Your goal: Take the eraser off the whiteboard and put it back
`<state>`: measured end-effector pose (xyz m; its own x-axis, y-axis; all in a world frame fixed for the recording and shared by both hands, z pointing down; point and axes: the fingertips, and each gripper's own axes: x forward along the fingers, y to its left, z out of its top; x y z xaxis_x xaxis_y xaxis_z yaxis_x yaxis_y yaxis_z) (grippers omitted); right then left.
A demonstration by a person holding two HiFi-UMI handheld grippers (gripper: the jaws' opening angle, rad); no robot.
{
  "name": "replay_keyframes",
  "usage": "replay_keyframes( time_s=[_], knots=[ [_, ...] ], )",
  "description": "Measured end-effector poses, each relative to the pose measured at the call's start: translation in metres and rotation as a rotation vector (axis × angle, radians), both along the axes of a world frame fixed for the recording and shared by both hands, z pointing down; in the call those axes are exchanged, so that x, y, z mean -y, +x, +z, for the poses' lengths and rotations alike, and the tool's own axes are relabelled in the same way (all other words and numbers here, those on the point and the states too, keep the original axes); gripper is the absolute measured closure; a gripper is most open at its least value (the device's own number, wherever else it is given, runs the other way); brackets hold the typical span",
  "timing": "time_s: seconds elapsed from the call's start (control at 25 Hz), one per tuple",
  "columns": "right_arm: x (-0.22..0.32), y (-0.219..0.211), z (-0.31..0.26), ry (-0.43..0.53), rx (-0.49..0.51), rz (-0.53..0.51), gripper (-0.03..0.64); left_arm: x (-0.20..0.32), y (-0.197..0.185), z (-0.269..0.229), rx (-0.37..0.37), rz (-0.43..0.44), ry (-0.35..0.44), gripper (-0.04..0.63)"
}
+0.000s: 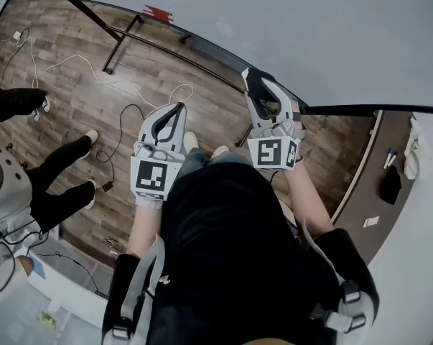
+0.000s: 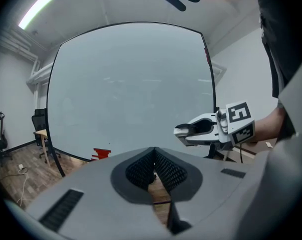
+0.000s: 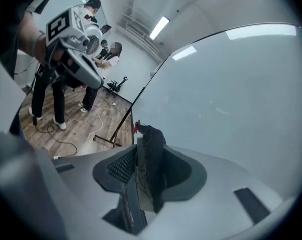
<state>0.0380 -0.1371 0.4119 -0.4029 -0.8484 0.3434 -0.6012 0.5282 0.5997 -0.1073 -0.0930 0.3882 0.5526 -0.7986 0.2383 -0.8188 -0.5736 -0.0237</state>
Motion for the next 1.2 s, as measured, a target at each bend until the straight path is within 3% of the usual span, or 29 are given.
replay_keyframes(
  time_s=[0.76, 1.2],
  knots=[
    [-0.035, -0.019, -0.104, 0.011, 0.519, -0.076, 0.456, 0.003, -0.007, -0.044, -0.083, 0.012, 0.099, 0.588],
    [-0.042, -0.006, -0.124, -0.018, 0.695, -0.065, 0.457, 0.016, 0.0, -0.056, -0.099, 0.048, 0.122, 0.588]
  ],
)
